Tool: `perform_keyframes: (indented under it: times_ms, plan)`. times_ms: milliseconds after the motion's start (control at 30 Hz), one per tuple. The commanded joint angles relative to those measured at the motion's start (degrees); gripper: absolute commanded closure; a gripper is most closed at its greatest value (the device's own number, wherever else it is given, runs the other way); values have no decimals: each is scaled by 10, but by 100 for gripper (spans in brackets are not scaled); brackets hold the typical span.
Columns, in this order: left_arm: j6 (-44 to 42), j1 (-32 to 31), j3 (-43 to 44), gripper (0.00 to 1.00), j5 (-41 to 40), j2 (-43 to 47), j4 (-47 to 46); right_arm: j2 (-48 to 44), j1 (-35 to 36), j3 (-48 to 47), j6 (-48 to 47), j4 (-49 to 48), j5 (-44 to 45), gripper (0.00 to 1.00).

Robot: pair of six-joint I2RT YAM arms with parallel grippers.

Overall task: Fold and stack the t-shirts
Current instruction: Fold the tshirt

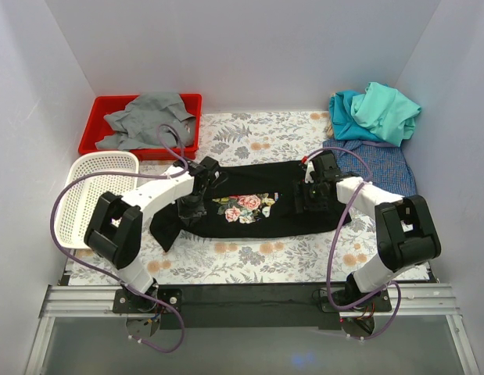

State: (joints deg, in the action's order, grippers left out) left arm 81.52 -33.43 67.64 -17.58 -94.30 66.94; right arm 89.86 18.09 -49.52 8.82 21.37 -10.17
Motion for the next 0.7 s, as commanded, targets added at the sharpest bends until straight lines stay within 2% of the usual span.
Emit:
perform_keyframes:
  times_ms: [0, 100, 200, 233, 300, 500, 667]
  plan:
    - [-47, 24, 33, 92, -51, -4, 20, 36, -3, 1, -13, 11, 50, 25]
    - [-74, 66, 43, 90, -47, -4, 3, 42, -3, -2, -12, 9, 50, 25]
    - [-94, 99, 48, 74, -48, -8, -21, 46, -3, -5, -11, 5, 46, 25]
    - [-97, 110, 50, 73, -46, -18, -25, 51, -3, -6, -12, 5, 44, 25]
    - [-109, 115, 47, 64, -46, -27, -47, 52, -3, -10, -12, 5, 42, 25]
    - [-108, 124, 63, 62, -57, -51, -56, 56, -3, -19, -12, 3, 39, 26]
    - [-65, 123, 23, 60, 8, 6, -48, 52, -3, -32, -14, 4, 37, 26]
